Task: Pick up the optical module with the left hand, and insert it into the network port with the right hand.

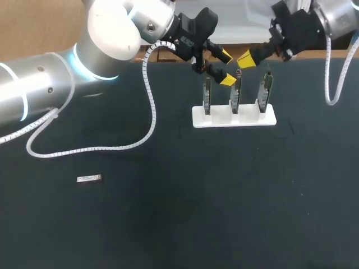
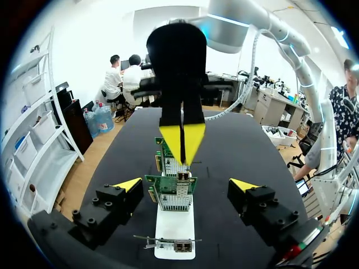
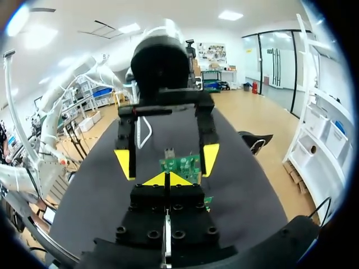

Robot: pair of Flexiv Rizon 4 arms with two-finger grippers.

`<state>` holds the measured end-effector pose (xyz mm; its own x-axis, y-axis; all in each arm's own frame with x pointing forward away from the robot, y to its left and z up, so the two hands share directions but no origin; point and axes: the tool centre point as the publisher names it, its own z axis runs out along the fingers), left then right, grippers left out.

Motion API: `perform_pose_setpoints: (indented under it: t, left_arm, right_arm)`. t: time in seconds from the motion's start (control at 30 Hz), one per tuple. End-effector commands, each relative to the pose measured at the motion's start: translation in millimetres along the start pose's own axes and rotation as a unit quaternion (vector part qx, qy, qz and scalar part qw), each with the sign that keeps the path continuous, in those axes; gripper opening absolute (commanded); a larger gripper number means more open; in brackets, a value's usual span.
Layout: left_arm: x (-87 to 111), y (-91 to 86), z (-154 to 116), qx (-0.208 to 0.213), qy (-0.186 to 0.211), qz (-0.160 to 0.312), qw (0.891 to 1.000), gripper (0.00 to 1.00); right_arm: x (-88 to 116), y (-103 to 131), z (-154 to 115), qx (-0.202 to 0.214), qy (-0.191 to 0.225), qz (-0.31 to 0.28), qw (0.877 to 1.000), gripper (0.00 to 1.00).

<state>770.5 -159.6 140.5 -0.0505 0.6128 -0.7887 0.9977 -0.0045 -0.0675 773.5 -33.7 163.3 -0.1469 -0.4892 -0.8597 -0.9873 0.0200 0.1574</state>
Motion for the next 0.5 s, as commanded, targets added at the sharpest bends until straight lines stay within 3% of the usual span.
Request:
perform_pose_setpoints:
  t: [0.03, 0.2, 0.5]
  left_arm:
    - [-0.9, 1.1, 1, 0.001, 0.002, -0.001, 1.000, 1.00]
    - [-0.9, 1.1, 1, 0.001, 0.002, -0.001, 1.000, 1.00]
    - [-0.9, 1.1, 1, 0.001, 0.002, -0.001, 1.000, 1.00]
  right_arm:
    - [-5, 5, -17, 0.008, -0.012, 0.000, 1.000, 0.00]
    - [-9, 4, -43, 0.018, -0.030, 0.005, 0.999, 0.00]
    - [15, 8, -82, 0.012, -0.019, 0.024, 0.999, 0.00]
